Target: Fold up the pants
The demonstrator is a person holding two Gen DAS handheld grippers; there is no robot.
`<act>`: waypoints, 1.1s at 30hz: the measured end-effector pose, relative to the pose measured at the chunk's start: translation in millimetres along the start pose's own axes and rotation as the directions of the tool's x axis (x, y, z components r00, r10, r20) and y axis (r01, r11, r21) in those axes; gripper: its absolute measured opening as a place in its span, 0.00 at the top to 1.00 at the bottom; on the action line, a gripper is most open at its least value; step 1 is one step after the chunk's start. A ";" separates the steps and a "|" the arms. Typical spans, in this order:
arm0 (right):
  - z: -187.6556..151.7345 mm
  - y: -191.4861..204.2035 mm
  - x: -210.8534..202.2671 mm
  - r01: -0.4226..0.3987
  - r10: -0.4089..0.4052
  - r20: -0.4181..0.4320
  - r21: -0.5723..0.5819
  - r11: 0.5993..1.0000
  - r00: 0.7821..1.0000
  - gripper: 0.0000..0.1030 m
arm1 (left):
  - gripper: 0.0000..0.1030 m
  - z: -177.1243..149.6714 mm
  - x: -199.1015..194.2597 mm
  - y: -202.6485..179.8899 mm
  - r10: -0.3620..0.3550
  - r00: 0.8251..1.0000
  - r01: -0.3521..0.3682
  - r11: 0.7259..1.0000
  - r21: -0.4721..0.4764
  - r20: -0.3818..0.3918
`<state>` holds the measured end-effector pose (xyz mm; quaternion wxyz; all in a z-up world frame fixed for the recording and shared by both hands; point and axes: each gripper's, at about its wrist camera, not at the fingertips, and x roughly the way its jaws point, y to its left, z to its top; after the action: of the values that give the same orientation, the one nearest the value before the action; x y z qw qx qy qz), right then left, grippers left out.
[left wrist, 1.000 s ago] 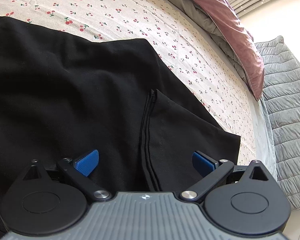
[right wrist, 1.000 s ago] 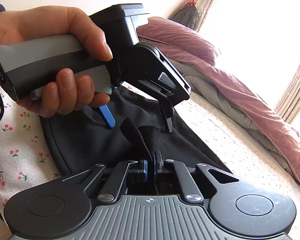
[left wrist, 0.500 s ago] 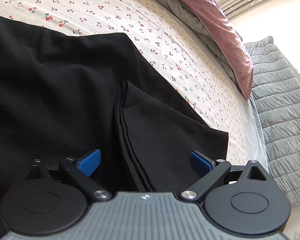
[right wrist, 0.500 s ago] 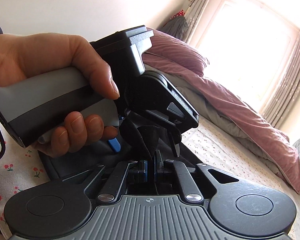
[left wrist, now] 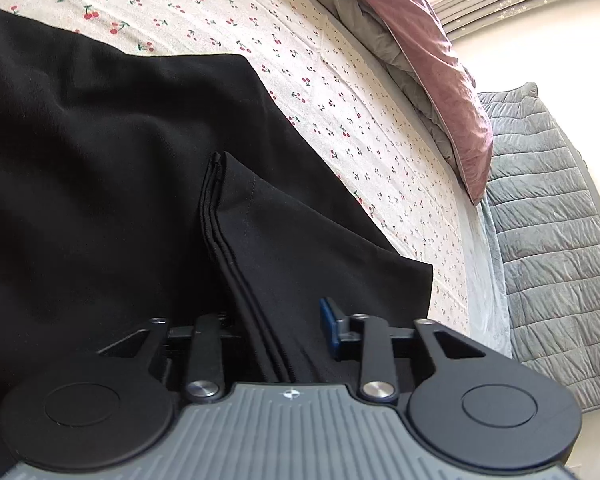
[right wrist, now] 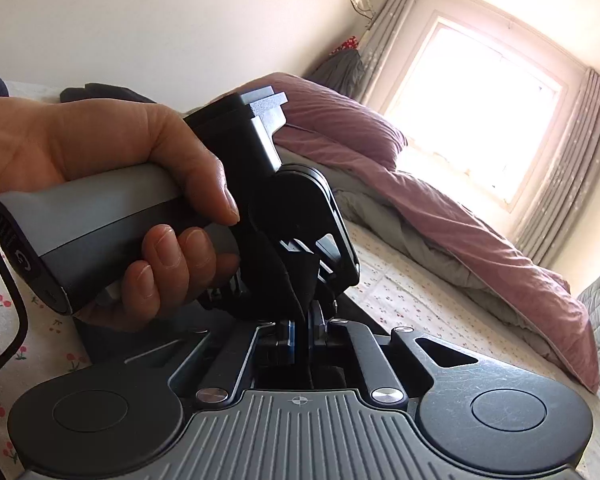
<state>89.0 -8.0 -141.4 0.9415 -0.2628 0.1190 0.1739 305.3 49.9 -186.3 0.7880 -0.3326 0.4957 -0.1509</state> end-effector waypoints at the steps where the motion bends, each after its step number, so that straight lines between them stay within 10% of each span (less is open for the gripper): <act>1: 0.1 1.4 -0.8 0.001 -0.001 0.000 -0.002 1.000 1.000 0.94 | 1.00 -1.6 -2.2 -0.5 0.012 1.000 -0.012 1.000 0.000 0.014; 20: 9.4 35.9 -6.5 -0.030 0.028 0.050 0.040 0.999 0.998 0.90 | 1.00 13.5 -33.2 3.2 0.050 0.994 -0.065 0.984 0.167 0.094; 24: 7.2 40.5 1.5 0.029 -0.031 0.061 0.027 0.999 0.998 0.40 | 1.00 15.5 -38.5 12.1 0.045 0.995 -0.058 0.989 0.137 0.093; 30: 4.0 41.1 17.8 0.006 -0.007 0.043 0.039 0.999 0.999 0.45 | 1.00 20.4 -46.4 19.1 0.048 0.993 -0.061 0.991 0.118 0.105; 33: 6.2 43.5 23.1 -0.032 0.032 0.055 0.005 0.999 0.998 0.86 | 1.00 23.5 -50.3 20.5 0.051 0.992 -0.065 0.991 0.118 0.113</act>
<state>93.9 36.3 -163.2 0.9423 -0.2531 0.0977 0.1960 300.8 102.2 -159.1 0.8370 -0.2771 0.4508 -0.1393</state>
